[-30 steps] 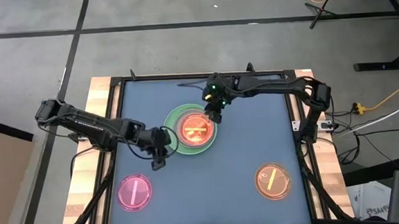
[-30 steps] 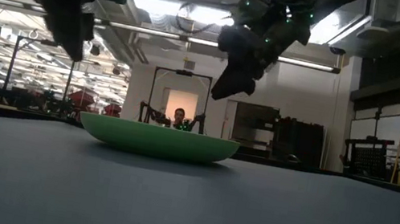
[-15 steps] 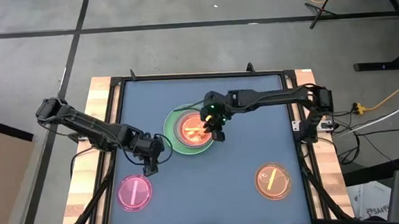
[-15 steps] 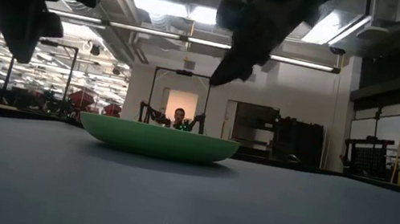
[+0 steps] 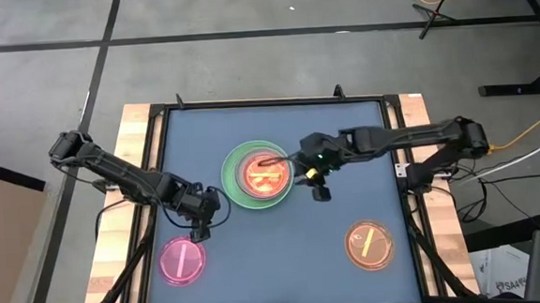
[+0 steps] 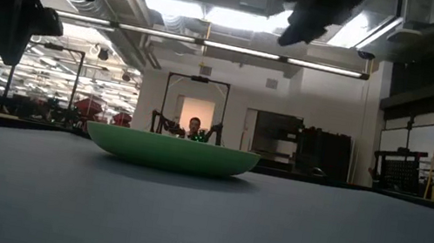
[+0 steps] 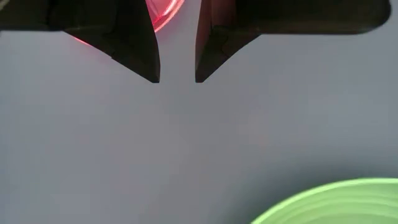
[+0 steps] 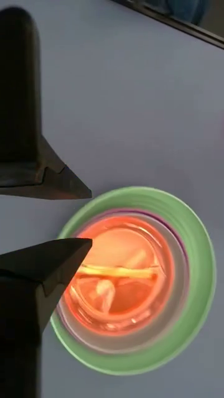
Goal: Stack plastic plates
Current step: Stack the transparent pink plate on the top transparent orange plate
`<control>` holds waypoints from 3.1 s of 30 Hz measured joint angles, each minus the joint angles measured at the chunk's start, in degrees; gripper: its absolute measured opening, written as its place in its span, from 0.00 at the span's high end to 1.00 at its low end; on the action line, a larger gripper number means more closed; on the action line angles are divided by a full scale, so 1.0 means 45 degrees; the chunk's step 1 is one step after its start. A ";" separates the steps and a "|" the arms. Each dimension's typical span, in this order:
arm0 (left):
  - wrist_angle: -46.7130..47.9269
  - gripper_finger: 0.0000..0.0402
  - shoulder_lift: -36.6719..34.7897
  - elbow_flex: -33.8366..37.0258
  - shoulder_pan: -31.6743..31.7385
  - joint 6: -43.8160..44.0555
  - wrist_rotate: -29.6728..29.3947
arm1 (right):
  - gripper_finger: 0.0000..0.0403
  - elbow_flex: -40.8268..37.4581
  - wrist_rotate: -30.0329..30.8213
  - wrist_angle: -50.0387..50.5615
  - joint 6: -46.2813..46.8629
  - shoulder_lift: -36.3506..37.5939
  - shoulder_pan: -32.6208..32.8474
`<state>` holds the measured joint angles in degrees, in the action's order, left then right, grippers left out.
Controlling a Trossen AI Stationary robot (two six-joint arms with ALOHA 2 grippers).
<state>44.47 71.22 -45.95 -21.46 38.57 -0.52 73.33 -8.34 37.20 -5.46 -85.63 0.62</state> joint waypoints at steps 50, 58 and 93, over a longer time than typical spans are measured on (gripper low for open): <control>-0.0716 0.81 0.0005 0.2819 -0.0111 -0.1700 0.3591 | 0.75 -0.3180 0.0050 -0.0289 0.1973 0.1825 0.1472; -0.0826 0.82 0.0005 0.2856 -0.0111 -0.1705 0.3717 | 0.75 -0.3180 0.0050 -0.0289 0.1973 0.1818 0.1472; -0.1960 0.82 0.0005 0.2856 -0.0111 -0.3070 0.3604 | 0.75 -0.3175 0.0050 -0.0289 0.1959 0.1818 0.1467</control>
<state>35.65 71.24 -33.10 -21.96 24.75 15.70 59.05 -8.12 35.90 3.36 -77.45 7.22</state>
